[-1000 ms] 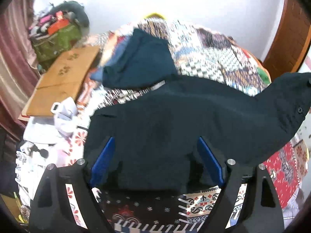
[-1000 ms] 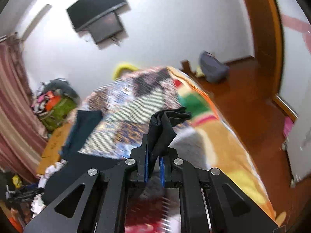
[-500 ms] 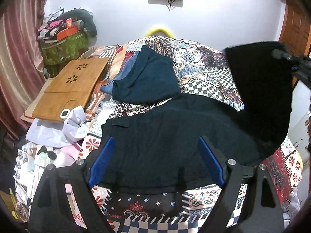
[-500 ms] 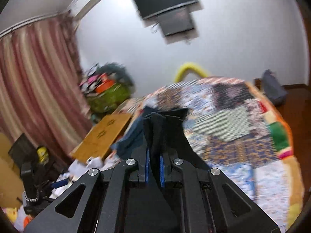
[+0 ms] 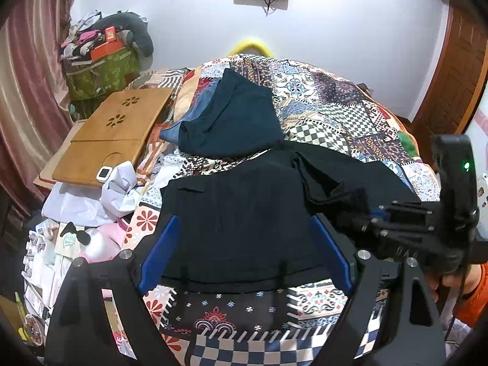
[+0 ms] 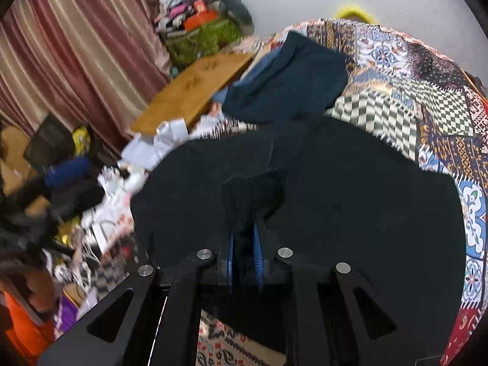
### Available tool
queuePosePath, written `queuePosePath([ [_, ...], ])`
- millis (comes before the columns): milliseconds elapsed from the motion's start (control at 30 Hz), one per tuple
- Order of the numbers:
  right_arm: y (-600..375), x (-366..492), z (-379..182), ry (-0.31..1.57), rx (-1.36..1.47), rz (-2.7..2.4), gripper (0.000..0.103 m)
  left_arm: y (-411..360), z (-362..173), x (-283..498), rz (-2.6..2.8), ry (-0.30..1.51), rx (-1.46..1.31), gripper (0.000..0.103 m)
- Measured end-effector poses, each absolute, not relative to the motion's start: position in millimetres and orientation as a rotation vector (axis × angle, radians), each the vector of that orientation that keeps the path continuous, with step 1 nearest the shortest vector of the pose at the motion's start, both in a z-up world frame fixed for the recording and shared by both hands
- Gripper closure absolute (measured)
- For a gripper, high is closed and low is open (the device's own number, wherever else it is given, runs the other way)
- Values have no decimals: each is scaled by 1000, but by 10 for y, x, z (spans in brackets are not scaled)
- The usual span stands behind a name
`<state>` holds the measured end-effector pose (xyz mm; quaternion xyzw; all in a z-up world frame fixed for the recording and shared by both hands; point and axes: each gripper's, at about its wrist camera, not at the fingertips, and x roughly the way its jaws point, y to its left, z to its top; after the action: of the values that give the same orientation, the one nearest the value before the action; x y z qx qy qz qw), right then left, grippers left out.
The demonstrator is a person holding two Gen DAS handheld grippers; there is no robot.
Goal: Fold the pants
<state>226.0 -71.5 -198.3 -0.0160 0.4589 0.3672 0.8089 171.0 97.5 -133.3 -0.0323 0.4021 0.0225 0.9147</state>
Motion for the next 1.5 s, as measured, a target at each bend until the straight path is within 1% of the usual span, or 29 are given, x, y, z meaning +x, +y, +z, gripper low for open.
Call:
queuePosePath([
  [67,-786,2256,-1944,1001,-8,814,81,926,-1291,1708,40,819,-58,15],
  [100,-814,2242,-1910,1009,6,826,72,894,-1263,1711,37,812,-50,14],
  [133,-855,2232,-1875,1013,20,838,65,878,-1242,1712,35,808,-45,13],
  [200,-940,2183,-1752,991,21,850,61,820,-1180,1733,26,795,-33,10],
  [267,-1046,2134,-1621,948,12,853,60,752,-1119,1767,10,782,-23,9],
  [367,-1255,2145,-1431,866,0,810,59,629,-1055,1873,-13,772,-5,4],
  [400,-1339,2172,-1364,834,-8,783,55,591,-1045,1920,-17,770,2,2],
  [433,-1397,2182,-1324,813,-13,765,48,552,-1035,1971,-21,768,7,2],
  [500,-1540,2243,-1247,763,-18,717,42,475,-1037,2104,-36,774,9,2],
  [633,-1767,2432,-1235,747,-9,651,41,353,-1121,2472,-78,823,-34,2],
  [733,-1862,2602,-1345,772,4,619,41,268,-1242,2701,-117,868,-57,2],
  [933,-1882,2881,-1795,920,19,625,40,-8,-1691,3123,-158,1011,0,2],
  [1033,-1849,2941,-2047,1006,1,641,40,-112,-1981,3215,-161,1094,64,2],
  [1133,-1820,2888,-2227,1049,-53,664,40,-140,-2217,3185,-152,1150,120,2],
  [1500,-2116,2614,-2217,1022,-43,617,39,-3,-2169,2886,-121,1089,127,1],
])
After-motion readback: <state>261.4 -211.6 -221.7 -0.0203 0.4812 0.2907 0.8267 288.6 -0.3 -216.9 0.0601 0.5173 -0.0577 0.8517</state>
